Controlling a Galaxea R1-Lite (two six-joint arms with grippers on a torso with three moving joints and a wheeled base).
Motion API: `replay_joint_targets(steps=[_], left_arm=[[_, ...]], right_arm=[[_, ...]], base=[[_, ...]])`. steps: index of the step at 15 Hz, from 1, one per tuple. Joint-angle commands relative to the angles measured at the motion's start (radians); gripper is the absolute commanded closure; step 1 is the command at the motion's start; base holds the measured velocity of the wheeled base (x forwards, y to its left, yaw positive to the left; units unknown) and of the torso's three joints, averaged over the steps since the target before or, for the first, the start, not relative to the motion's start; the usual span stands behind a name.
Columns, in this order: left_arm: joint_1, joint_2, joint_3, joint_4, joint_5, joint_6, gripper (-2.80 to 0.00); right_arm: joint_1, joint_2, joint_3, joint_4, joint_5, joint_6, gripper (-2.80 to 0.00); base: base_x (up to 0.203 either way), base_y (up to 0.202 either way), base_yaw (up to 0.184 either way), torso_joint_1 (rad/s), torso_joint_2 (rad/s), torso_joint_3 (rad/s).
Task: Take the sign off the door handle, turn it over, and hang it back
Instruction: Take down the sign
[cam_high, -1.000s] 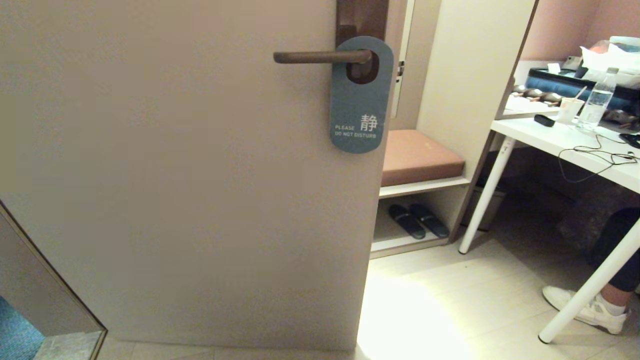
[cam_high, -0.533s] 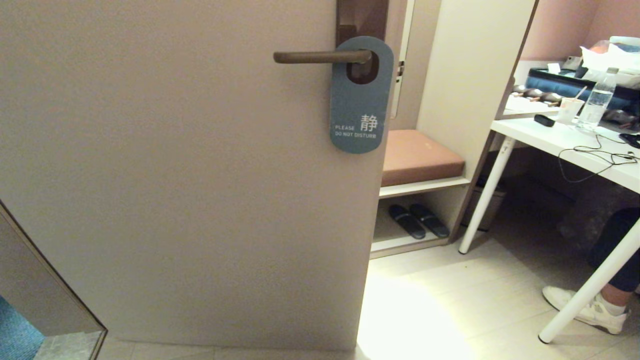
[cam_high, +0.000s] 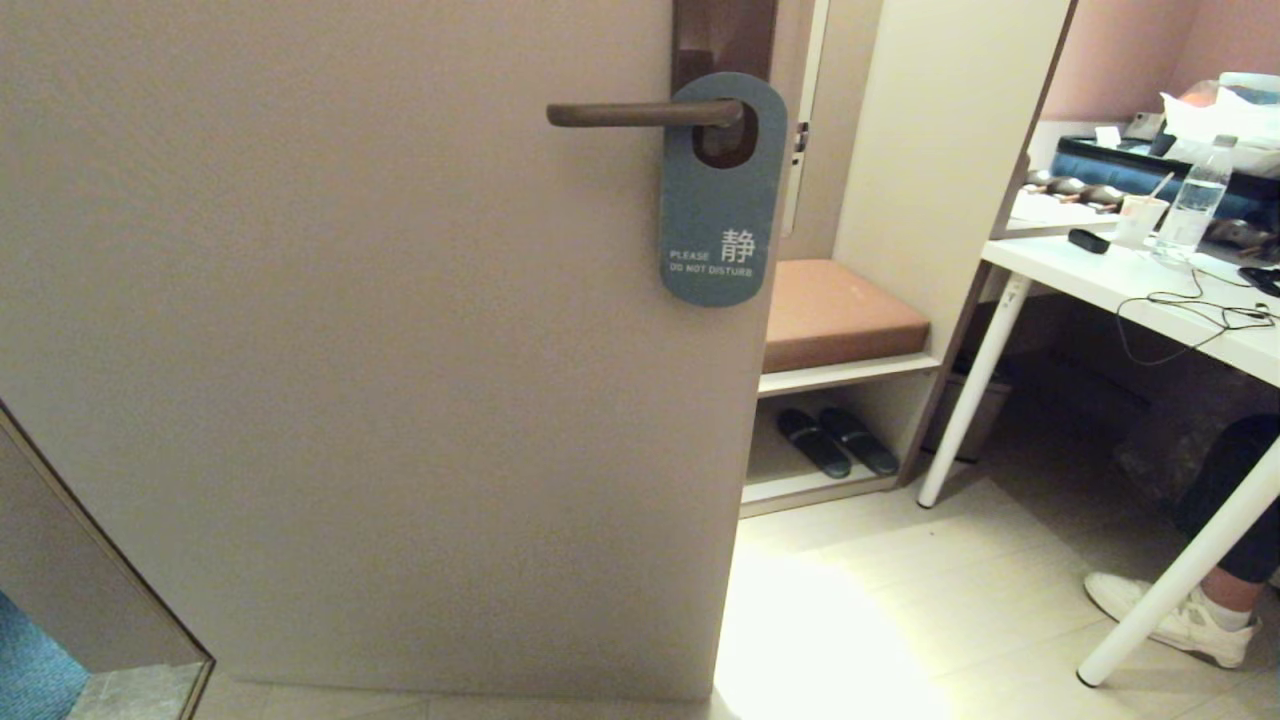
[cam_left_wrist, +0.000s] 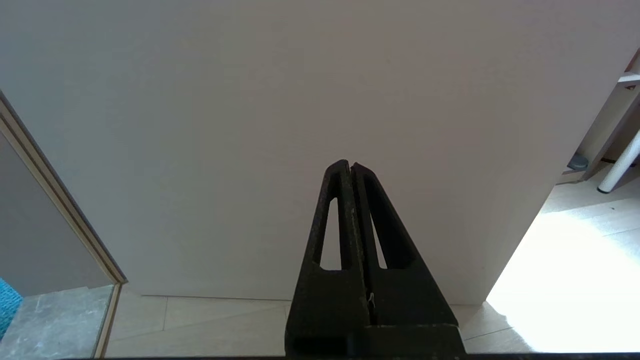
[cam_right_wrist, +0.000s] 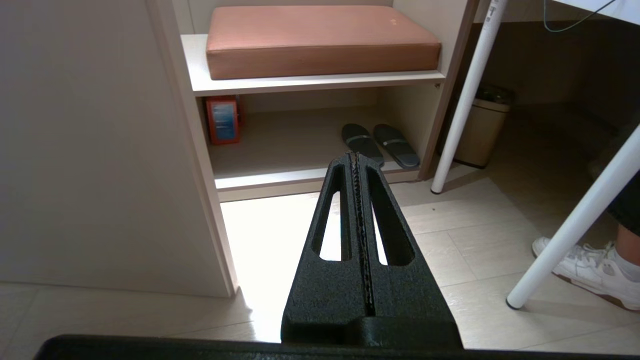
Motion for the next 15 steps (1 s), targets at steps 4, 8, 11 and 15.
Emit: replay_joint_targets(steps=[4, 8, 11, 15], left_arm=[[0.000, 0.000, 0.000, 0.000, 0.001, 0.000, 0.00], [0.000, 0.000, 0.000, 0.000, 0.001, 0.000, 0.00], [0.000, 0.000, 0.000, 0.000, 0.001, 0.000, 0.00], [0.000, 0.000, 0.000, 0.000, 0.001, 0.000, 0.00]], right_arm=[[0.000, 0.000, -0.058, 0.045, -0.006, -0.005, 0.00], [0.000, 0.007, -0.202, 0.247, -0.027, -0.006, 0.00], [0.001, 0.114, -0.302, 0.272, -0.046, -0.024, 0.00], [0.001, 0.385, -0.474, 0.231, -0.078, -0.020, 0.00]], base=[[0.000, 0.000, 0.000, 0.000, 0.00, 0.000], [0.000, 0.000, 0.000, 0.000, 0.00, 0.000], [0.000, 0.000, 0.000, 0.000, 0.00, 0.000], [0.000, 0.000, 0.000, 0.000, 0.00, 0.000]])
